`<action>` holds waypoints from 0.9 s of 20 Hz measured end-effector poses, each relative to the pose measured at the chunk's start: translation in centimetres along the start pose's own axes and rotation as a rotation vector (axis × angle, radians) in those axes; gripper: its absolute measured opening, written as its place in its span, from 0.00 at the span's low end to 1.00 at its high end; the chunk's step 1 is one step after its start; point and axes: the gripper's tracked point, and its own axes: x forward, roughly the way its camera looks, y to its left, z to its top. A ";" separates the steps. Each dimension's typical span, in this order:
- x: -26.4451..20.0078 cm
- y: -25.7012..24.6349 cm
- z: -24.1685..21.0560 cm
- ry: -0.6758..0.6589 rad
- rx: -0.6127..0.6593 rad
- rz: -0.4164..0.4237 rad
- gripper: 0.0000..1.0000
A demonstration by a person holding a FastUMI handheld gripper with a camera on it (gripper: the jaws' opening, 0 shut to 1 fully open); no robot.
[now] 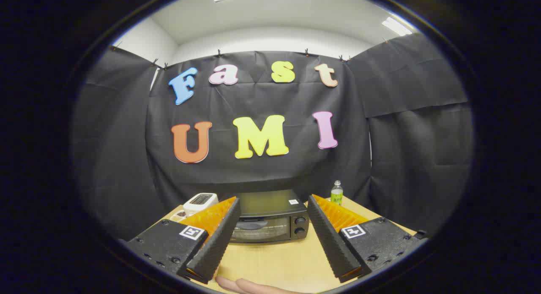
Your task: Open the toaster oven, put the food inside, and close the toaster oven door.
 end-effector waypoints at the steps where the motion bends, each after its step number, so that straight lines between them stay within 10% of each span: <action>1: 0.0 0.1 0.0 0.000 0.002 0.000 1.00; 18: -0.3 1.3 1.3 -0.079 0.001 0.018 1.00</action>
